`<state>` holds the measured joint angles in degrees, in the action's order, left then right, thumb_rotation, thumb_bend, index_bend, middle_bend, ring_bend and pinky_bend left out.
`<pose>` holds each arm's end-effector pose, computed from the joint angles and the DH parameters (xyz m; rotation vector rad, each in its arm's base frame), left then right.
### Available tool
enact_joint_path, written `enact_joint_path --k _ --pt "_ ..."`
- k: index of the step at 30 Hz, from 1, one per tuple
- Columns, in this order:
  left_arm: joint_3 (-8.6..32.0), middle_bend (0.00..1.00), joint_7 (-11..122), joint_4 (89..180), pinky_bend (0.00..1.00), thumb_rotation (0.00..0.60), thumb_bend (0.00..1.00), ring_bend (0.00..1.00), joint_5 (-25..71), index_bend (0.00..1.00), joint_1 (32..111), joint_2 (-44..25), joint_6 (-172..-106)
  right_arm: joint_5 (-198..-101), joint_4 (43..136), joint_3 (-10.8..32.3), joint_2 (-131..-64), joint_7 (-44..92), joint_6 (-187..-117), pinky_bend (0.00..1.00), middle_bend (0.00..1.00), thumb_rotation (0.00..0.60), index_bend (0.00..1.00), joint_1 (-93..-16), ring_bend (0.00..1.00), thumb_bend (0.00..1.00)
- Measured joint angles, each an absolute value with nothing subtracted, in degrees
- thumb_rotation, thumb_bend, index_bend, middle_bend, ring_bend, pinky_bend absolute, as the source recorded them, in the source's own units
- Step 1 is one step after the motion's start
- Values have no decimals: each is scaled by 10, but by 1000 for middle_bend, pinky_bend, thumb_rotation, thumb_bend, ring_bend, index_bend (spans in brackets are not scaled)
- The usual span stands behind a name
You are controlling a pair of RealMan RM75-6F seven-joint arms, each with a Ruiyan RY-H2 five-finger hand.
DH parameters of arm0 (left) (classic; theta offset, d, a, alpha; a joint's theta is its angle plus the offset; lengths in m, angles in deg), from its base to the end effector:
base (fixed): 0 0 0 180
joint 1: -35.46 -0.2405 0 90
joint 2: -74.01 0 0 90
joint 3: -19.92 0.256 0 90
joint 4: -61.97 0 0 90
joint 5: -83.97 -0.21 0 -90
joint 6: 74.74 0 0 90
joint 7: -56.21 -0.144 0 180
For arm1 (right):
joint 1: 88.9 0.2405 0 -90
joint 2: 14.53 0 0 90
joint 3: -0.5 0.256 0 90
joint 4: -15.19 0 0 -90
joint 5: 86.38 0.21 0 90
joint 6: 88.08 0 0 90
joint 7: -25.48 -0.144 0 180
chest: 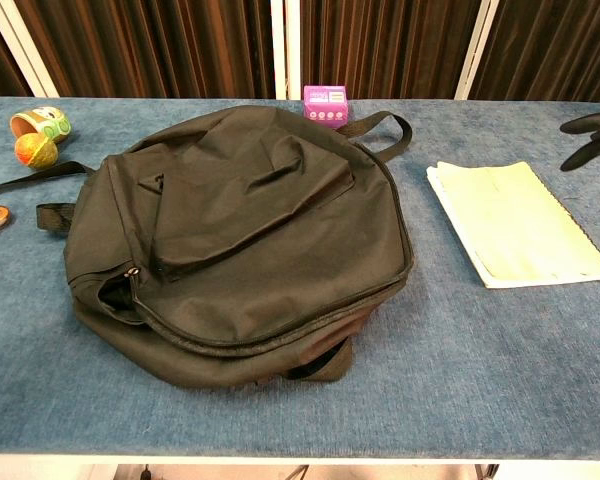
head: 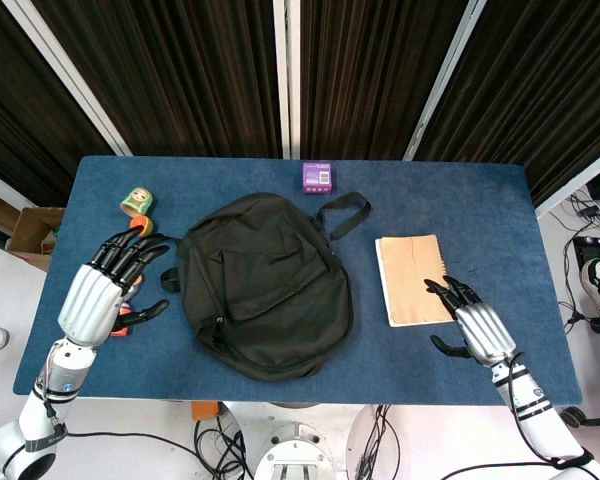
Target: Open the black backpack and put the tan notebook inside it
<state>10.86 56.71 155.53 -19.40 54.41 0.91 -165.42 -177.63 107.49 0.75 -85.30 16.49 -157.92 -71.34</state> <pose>-0.1843 0.2438 0.1281 -1.5697 -0.5793 -1.5237 -0.2585 -0.2248 0.0761 1.7125 -1.1611 1.0695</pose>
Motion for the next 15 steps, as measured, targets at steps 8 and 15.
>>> enact_joint_path --k 8,15 --pt "112 187 562 1556 209 600 36 107 -168 216 551 12 -1633 -1777 1054 9 -854 153 -1594 173 224 600 78 -715 36 241" --pt "143 191 546 1583 209 600 37 126 -134 237 535 53 -1595 -1769 1038 17 -814 132 -1672 189 225 600 79 -752 42 241"
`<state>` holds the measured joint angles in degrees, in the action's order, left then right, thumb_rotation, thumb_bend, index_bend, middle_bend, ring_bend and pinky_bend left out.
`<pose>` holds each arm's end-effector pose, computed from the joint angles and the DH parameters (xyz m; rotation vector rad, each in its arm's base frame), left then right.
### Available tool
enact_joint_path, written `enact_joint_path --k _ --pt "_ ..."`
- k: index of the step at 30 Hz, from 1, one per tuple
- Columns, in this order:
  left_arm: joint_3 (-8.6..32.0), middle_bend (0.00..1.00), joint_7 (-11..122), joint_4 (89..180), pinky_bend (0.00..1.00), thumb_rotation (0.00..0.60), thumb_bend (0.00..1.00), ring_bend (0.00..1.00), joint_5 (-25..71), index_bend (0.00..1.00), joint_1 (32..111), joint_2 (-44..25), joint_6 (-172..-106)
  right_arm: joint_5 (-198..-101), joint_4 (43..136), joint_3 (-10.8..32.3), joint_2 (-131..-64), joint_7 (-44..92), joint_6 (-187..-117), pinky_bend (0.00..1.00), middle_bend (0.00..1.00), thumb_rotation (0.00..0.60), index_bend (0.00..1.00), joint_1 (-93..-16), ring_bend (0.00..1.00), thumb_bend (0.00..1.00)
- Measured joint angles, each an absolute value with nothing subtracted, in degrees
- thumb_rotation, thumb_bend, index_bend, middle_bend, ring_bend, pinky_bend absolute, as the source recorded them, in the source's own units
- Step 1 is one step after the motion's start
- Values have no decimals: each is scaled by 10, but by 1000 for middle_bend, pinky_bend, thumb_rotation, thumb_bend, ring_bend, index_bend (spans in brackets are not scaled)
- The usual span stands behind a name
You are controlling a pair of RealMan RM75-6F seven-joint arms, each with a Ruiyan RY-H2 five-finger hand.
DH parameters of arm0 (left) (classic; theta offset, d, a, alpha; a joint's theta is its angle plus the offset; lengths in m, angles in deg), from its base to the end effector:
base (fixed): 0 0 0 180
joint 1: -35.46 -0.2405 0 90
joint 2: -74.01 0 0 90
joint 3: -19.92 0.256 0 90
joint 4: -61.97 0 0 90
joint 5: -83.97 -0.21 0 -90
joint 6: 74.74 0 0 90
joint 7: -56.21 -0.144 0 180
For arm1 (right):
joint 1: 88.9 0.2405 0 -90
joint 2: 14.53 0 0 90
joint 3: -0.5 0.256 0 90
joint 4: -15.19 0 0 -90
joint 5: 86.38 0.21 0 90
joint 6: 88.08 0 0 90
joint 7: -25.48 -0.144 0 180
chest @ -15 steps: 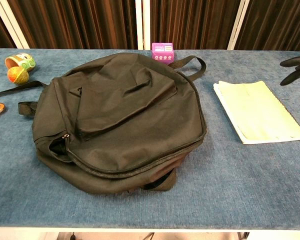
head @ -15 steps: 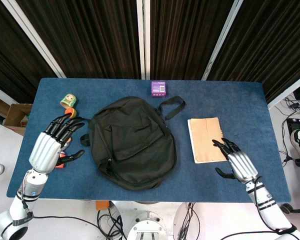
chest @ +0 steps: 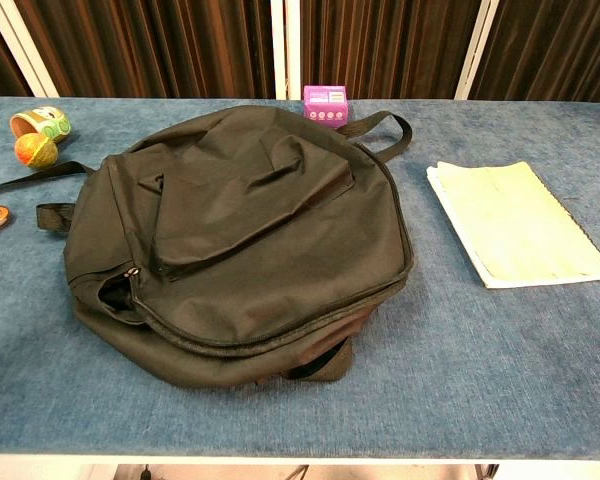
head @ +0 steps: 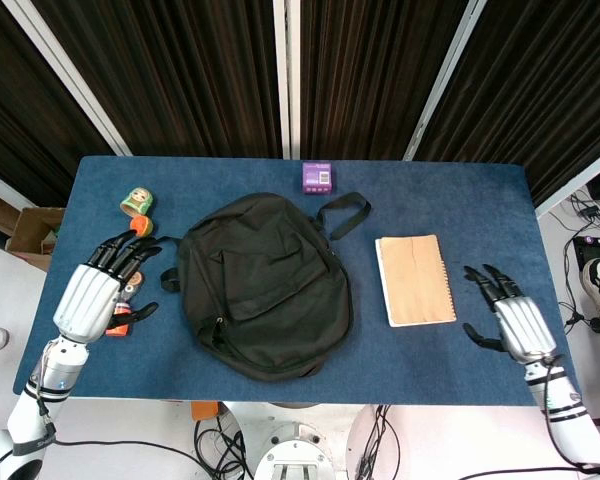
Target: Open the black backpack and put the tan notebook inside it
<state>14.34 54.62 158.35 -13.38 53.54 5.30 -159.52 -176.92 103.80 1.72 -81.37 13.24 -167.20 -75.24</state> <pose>-0.2088 0.2395 0.1270 -1.6250 -0.7078 -1.3041 -0.2875 -0.2206 0.1277 1.5516 -1.0324 1.1002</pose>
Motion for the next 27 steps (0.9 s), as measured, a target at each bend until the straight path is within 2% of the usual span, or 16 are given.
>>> enact_joint_path --k 8,16,27 --pt "181 208 533 1606 209 600 54 127 -119 257 548 56 -1503 -1746 1036 41 -766 104 -1759 190 221 600 79 -804 43 241" --pt "198 208 487 1613 209 600 65 127 -115 261 607 -8 -1386 -1753 1051 47 -763 118 -1751 190 217 600 79 -799 43 241" --pt "191 193 434 1628 207 600 73 126 -57 250 657 -84 -1303 -1752 1051 49 -771 123 -1746 190 216 600 79 -799 42 240"
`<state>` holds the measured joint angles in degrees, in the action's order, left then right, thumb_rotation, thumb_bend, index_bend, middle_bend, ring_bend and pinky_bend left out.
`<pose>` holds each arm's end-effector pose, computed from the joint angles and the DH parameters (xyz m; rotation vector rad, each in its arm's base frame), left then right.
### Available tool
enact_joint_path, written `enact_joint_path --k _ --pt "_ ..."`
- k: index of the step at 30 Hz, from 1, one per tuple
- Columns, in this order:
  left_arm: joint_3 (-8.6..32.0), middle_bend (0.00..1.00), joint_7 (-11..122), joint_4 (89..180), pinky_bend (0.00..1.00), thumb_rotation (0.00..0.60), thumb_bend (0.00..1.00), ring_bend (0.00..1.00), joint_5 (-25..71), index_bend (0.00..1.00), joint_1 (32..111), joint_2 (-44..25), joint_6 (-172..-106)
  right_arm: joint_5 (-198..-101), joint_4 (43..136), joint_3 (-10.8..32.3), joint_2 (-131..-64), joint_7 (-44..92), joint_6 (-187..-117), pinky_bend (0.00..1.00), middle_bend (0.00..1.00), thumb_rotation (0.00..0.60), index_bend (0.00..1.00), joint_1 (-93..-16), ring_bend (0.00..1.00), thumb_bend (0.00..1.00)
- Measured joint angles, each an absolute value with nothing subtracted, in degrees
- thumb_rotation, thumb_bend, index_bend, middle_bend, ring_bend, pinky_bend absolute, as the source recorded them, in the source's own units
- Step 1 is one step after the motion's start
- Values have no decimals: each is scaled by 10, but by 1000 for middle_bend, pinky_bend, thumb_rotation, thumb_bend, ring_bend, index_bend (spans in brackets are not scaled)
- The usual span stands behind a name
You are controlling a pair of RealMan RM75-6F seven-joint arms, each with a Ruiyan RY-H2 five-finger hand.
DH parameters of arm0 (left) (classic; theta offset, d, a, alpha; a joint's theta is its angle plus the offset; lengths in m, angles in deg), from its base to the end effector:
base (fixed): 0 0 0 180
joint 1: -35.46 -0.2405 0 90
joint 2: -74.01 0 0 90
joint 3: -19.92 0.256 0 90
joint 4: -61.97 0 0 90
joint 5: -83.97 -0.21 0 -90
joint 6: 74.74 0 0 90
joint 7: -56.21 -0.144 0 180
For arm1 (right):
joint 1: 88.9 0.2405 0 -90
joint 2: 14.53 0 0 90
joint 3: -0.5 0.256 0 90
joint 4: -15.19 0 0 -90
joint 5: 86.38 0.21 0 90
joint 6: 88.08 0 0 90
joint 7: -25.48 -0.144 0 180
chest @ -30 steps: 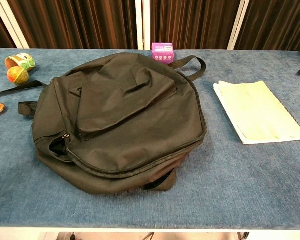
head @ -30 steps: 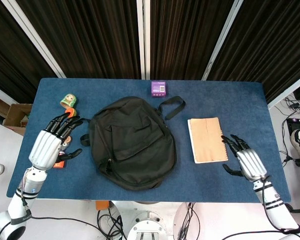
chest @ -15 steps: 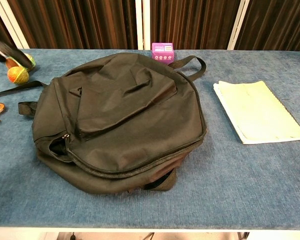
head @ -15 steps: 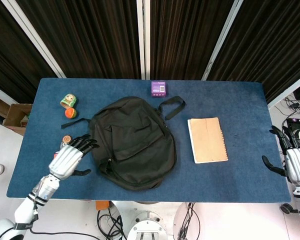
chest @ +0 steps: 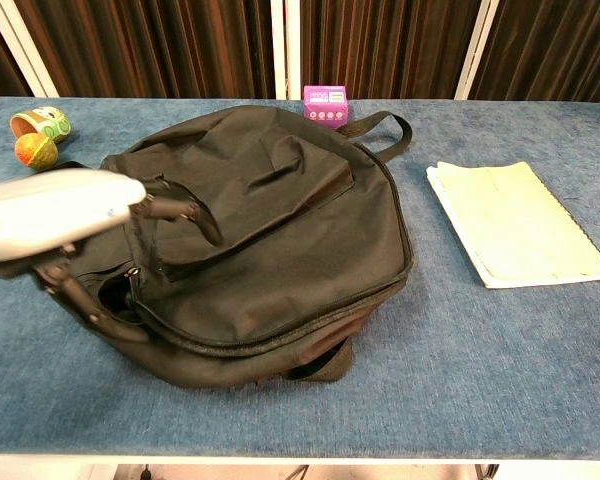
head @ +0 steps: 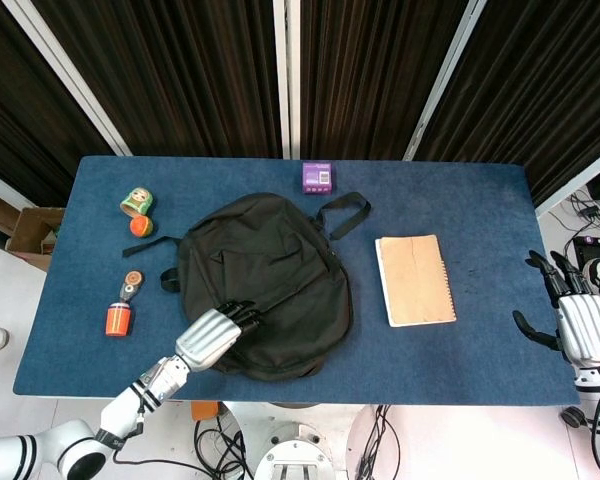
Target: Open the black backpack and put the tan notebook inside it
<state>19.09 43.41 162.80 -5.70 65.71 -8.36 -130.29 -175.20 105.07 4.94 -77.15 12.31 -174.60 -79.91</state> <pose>-0.1436 0.2260 -0.0148 -2.1735 -0.9869 -1.0692 -0.2965 -0.2091 0.1760 1.3865 -0.9243 1.1441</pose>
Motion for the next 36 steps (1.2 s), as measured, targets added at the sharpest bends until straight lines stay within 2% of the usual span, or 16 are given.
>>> enact_joint_path --k 12,15,20,27,32,36 --pt "186 195 364 1590 204 600 71 125 -20 250 659 -177 -1320 -1750 1041 49 -778 111 -1749 190 215 600 79 -807 43 241" --pt "182 243 359 1575 208 600 93 141 -12 281 657 -198 -1333 -1751 1040 49 -778 111 -1748 190 215 600 79 -808 43 241" --pt "171 418 364 1546 291 600 155 288 -11 376 653 -223 -1365 -1752 1040 49 -779 108 -1747 190 215 600 79 -808 43 241" --pt "166 511 390 1508 323 600 241 370 -12 488 654 -250 -1377 -1752 1038 49 -781 106 -1744 190 215 600 79 -808 43 241" --pt "159 682 405 1472 463 600 343 562 -26 676 654 -278 -1406 -1754 1035 49 -783 104 -1740 190 215 600 79 -806 43 240" --pt "148 733 432 1433 536 600 384 618 -36 737 654 -307 -1434 -1752 1032 50 -784 99 -1739 190 215 600 79 -807 42 240"
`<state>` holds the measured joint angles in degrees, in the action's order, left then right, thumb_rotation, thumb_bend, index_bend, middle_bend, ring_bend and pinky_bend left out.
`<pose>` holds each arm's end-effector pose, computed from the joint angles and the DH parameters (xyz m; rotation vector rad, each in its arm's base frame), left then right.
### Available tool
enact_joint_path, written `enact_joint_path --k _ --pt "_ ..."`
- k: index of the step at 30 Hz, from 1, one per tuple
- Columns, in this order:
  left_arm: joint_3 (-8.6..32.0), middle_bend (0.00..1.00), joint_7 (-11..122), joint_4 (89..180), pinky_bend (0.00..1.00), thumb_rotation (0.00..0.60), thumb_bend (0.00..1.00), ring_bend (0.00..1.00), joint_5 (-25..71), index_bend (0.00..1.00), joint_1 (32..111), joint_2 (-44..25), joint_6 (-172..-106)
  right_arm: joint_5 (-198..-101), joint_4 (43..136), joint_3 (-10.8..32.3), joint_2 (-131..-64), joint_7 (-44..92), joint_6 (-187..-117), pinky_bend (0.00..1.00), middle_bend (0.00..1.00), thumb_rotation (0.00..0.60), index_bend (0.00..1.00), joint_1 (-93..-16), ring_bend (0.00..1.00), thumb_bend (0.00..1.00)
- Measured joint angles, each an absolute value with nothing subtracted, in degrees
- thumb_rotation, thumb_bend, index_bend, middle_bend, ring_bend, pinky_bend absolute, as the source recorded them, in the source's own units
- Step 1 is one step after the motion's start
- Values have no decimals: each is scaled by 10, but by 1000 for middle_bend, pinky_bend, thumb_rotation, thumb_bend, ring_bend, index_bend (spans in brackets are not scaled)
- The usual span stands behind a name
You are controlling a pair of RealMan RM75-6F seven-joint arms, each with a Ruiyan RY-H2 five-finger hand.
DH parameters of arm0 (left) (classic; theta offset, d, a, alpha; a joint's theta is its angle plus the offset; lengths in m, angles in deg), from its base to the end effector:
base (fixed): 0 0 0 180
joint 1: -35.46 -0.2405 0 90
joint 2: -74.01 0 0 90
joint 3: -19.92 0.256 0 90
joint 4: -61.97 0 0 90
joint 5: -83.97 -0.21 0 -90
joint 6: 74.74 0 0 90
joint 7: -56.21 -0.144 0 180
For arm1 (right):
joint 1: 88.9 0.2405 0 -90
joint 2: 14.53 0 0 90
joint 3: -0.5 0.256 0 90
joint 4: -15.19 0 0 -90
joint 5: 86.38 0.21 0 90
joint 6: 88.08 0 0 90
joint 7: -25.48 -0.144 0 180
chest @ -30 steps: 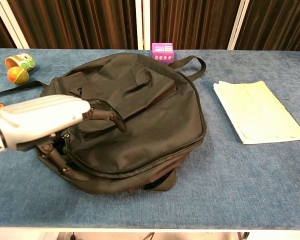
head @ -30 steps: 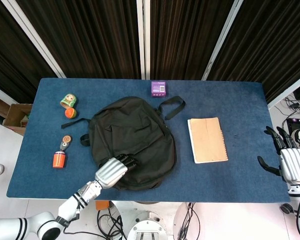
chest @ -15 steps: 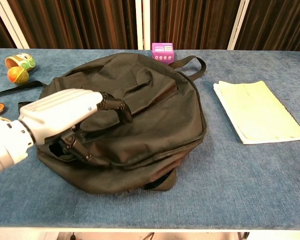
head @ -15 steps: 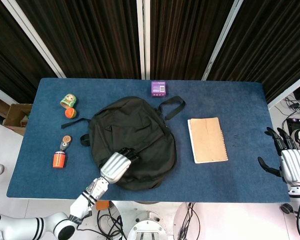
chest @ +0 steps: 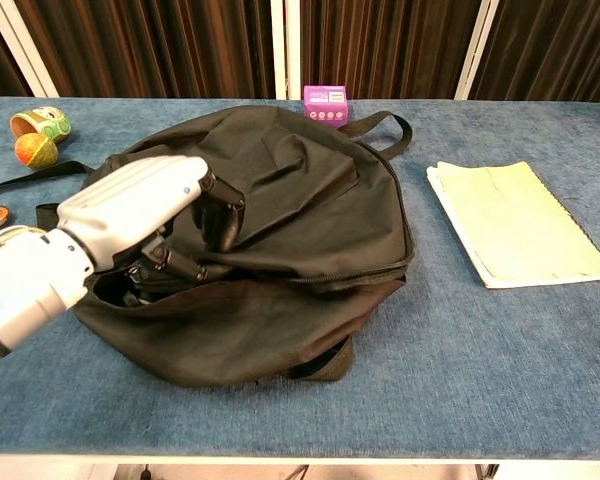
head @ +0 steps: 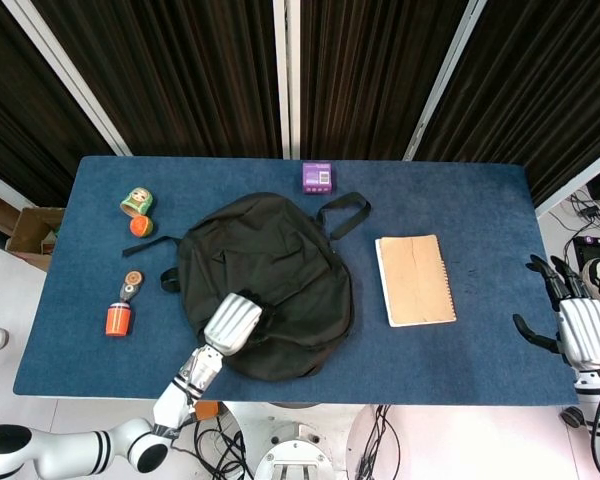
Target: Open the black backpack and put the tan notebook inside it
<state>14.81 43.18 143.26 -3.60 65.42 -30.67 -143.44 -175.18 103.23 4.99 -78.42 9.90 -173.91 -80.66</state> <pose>-0.1205 0.2501 -0.0733 -1.8560 -0.9631 -1.2950 -0.3046 -0.2062 0.1707 1.3704 -0.9670 1.1493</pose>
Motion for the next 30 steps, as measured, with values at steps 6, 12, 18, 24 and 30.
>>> enact_joint_path --k 6,12,18,24,30 --pt "124 723 459 1416 566 600 443 621 -34 732 653 -321 -1465 -1755 1026 46 -784 98 -1735 190 216 600 79 -807 42 240" --pt "105 718 471 1437 565 600 446 622 -23 725 654 -293 -1471 -1758 1023 45 -784 95 -1737 190 216 600 79 -808 42 240" --pt "71 716 477 1457 564 600 448 621 7 722 652 -263 -1480 -1764 1018 39 -782 101 -1727 190 217 600 79 -805 43 240" --pt "24 708 506 1495 559 600 459 614 67 717 649 -214 -1472 -1784 1013 24 -780 154 -1678 191 222 600 78 -783 43 240" --pt "-13 706 554 1533 559 600 461 614 146 713 646 -168 -1437 -1793 973 15 -803 237 -1602 199 227 600 106 -745 43 241"
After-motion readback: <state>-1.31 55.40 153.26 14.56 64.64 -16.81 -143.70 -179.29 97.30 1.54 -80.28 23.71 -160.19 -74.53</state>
